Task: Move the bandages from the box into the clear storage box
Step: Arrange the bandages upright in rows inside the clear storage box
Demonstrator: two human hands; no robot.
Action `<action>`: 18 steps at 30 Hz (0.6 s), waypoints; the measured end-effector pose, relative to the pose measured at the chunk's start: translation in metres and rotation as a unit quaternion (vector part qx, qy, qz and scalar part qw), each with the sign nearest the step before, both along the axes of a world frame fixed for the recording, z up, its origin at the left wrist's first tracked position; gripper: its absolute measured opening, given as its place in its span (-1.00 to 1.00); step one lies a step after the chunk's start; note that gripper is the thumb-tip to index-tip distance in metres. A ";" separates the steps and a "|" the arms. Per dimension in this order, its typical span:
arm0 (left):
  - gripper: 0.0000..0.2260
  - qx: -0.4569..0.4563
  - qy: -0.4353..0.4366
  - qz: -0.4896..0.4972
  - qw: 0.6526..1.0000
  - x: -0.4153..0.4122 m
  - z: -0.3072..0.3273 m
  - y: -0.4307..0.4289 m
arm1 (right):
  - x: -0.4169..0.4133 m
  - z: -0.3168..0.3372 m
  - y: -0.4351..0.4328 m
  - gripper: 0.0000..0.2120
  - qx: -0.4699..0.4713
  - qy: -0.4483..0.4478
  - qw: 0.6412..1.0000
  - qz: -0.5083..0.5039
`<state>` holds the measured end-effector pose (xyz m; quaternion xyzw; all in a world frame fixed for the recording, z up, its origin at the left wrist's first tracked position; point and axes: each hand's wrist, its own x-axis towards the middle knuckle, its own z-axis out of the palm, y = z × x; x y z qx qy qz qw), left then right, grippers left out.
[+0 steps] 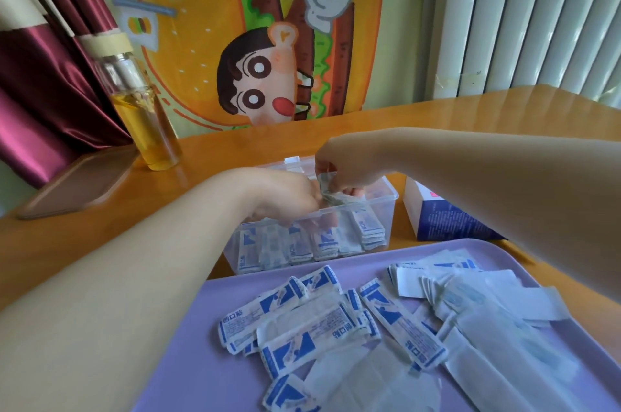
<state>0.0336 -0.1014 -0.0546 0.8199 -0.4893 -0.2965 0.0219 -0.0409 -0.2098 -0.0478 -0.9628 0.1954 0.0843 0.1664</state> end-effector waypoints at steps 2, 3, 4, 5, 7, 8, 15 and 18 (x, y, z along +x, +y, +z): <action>-0.74 -0.001 0.002 0.004 1.000 0.004 -0.002 -0.001 | 0.002 -0.001 0.001 -0.76 -0.007 0.008 1.000 -0.003; -0.75 -0.001 0.008 0.006 1.000 0.005 -0.003 -0.001 | 0.003 -0.003 0.001 -0.76 -0.014 0.012 1.000 -0.003; -0.77 -0.005 0.017 0.009 1.000 0.005 -0.003 0.000 | 0.004 -0.004 0.001 -0.75 -0.022 0.018 1.000 -0.004; -0.79 -0.010 0.021 0.012 1.000 0.005 -0.003 0.000 | 0.006 -0.005 0.002 -0.74 -0.034 0.025 0.999 -0.007; -0.82 -0.019 0.021 0.018 0.999 0.006 -0.004 -0.001 | 0.010 -0.007 0.005 -0.73 -0.057 0.044 0.997 -0.014; -0.82 -0.024 0.014 0.023 0.999 0.007 -0.005 -0.002 | 0.012 -0.008 0.005 -0.73 -0.071 0.059 0.996 -0.013; -0.83 -0.035 0.066 0.058 0.996 0.011 -0.012 -0.006 | 0.017 -0.013 0.015 -0.87 -0.239 0.153 0.958 0.042; -0.82 -0.025 0.078 0.054 0.995 0.012 -0.014 -0.006 | 0.015 -0.010 0.022 -0.90 -0.285 0.187 0.937 0.070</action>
